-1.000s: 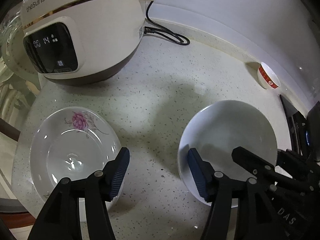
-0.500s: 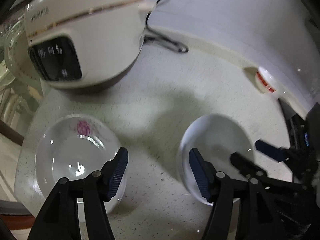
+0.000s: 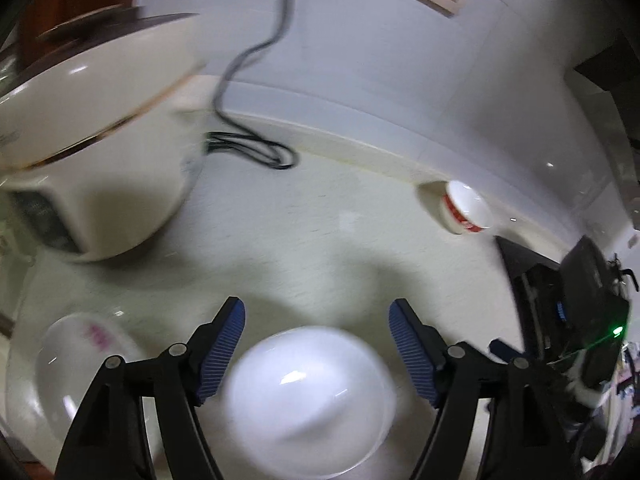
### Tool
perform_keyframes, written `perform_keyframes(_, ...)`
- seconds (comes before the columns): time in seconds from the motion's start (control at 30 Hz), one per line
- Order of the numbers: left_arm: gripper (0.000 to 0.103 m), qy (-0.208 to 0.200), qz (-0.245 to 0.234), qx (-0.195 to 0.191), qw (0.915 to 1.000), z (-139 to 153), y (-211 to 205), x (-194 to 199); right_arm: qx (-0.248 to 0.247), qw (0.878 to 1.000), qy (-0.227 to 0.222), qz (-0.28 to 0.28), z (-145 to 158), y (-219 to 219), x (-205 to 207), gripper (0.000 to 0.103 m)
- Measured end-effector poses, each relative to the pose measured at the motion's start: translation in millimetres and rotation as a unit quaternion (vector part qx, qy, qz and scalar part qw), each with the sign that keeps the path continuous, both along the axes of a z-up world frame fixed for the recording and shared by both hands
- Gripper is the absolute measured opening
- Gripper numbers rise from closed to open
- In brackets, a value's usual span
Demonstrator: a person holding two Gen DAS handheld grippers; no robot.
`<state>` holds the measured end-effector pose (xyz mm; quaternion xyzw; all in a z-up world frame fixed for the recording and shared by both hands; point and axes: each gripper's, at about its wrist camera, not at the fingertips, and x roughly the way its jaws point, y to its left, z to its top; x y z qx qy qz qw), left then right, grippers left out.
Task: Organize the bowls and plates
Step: 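Open both grippers and move them toward the red-banded bowl, then grasp the rim of the red-banded bowl with both grippers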
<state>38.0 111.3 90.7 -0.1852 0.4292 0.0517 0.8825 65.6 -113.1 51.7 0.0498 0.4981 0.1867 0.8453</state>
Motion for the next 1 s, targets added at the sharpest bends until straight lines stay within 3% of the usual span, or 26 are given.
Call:
perform_keyframes(0.1, 0.076, 0.018, -0.032, -0.035, 0.9987, -1, -20, 38, -0.013, 0.999, 0.019, -0.042, -7, -22, 18, 0.089)
perform_keyframes(0.27, 0.076, 0.049, -0.053, -0.09, 0.9933, -5, -47, 103, 0.006, 0.993, 0.051, -0.106, -13, -55, 60, 0.089)
perform_keyframes(0.77, 0.076, 0.108, -0.05, -0.135, 0.9837, -37, -83, 235, 0.058, 0.98, 0.073, -0.177, -14, -81, 170, 0.089)
perform_keyframes(1.0, 0.076, 0.126, -0.043, -0.158, 0.9785, -56, -85, 271, 0.084, 0.966, 0.093, -0.225, -21, -92, 224, 0.089)
